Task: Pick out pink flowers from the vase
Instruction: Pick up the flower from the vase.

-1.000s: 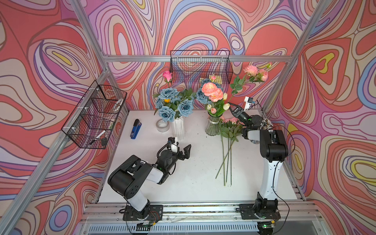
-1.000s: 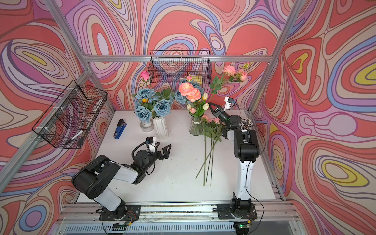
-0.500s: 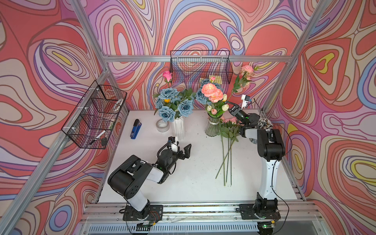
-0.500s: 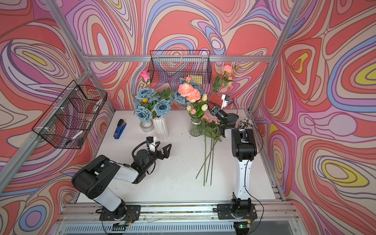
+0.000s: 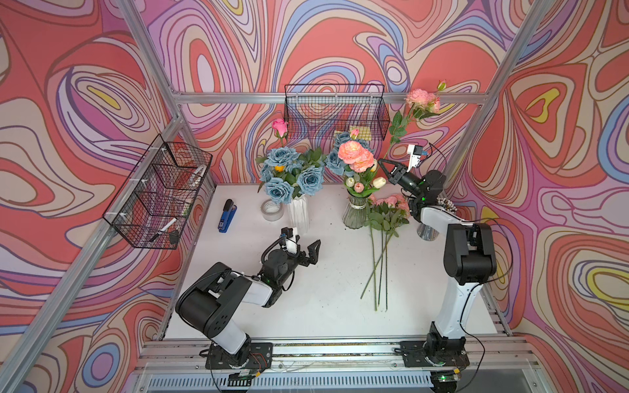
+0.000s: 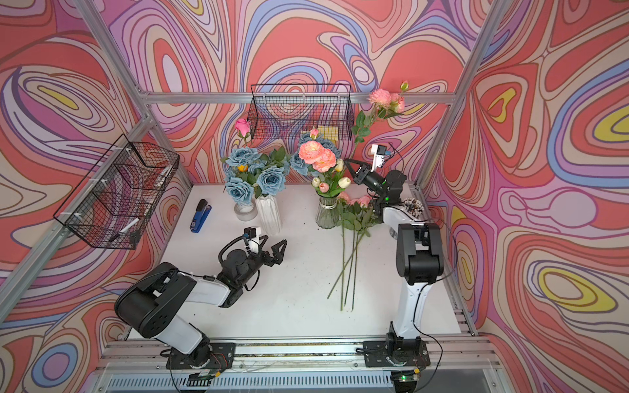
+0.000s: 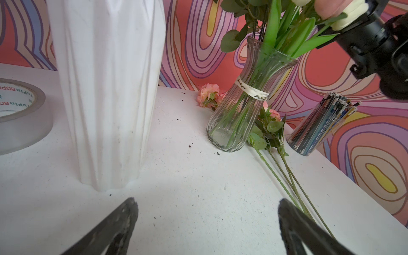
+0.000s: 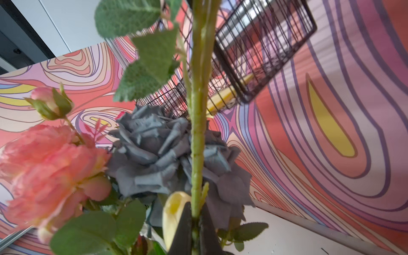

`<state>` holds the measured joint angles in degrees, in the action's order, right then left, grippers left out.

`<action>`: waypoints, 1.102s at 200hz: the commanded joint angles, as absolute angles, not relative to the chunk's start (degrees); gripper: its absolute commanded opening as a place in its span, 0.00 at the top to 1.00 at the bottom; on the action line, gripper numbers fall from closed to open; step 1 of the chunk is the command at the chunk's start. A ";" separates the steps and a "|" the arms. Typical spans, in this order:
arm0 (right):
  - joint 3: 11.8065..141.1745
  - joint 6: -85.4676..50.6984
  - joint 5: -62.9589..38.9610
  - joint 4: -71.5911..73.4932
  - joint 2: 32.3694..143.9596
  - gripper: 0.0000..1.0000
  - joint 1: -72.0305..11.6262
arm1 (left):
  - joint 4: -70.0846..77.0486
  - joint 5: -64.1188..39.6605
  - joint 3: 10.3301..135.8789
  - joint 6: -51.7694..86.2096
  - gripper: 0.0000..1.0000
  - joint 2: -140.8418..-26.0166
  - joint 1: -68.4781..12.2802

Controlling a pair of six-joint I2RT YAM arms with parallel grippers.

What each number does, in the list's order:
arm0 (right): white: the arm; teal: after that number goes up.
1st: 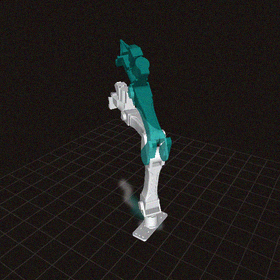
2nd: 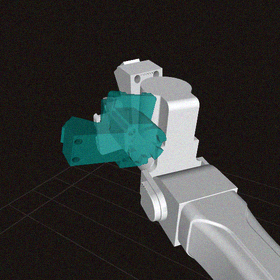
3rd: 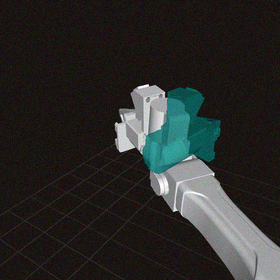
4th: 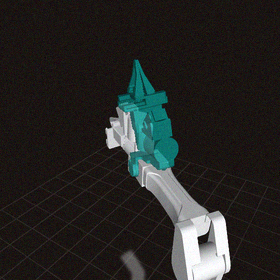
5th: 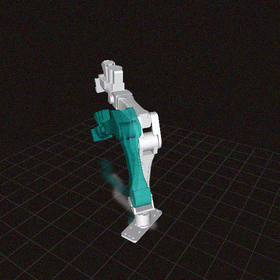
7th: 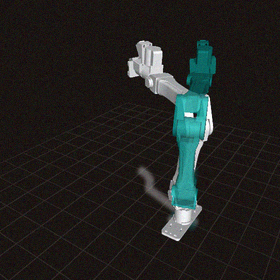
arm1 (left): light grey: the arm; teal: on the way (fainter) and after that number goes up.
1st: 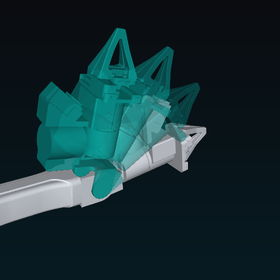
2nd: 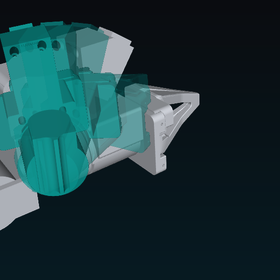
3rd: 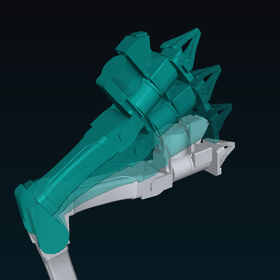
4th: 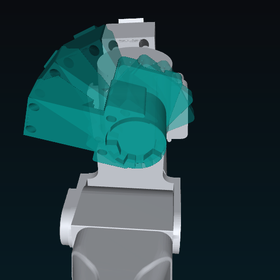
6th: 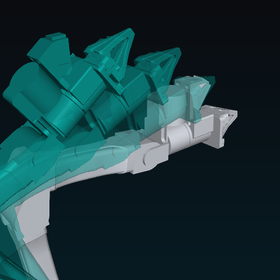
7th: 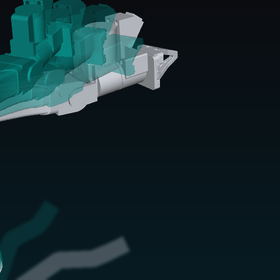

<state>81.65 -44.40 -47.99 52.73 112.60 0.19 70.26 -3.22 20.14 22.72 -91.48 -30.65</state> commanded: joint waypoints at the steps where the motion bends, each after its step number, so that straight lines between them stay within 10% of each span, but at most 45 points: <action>1: 82.25 -33.01 -46.66 40.01 108.47 1.00 -0.18 | 71.58 -4.43 19.73 22.44 0.00 -89.57 -30.23; 220: 83.78 -9.59 -14.56 17.98 83.53 1.00 -1.49 | 61.12 -3.38 35.45 21.68 0.05 -90.30 -35.84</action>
<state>84.42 -12.93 -21.12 18.83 86.85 -1.32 59.05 -0.69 32.18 23.75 -87.99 -34.11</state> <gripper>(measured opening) 0.068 0.955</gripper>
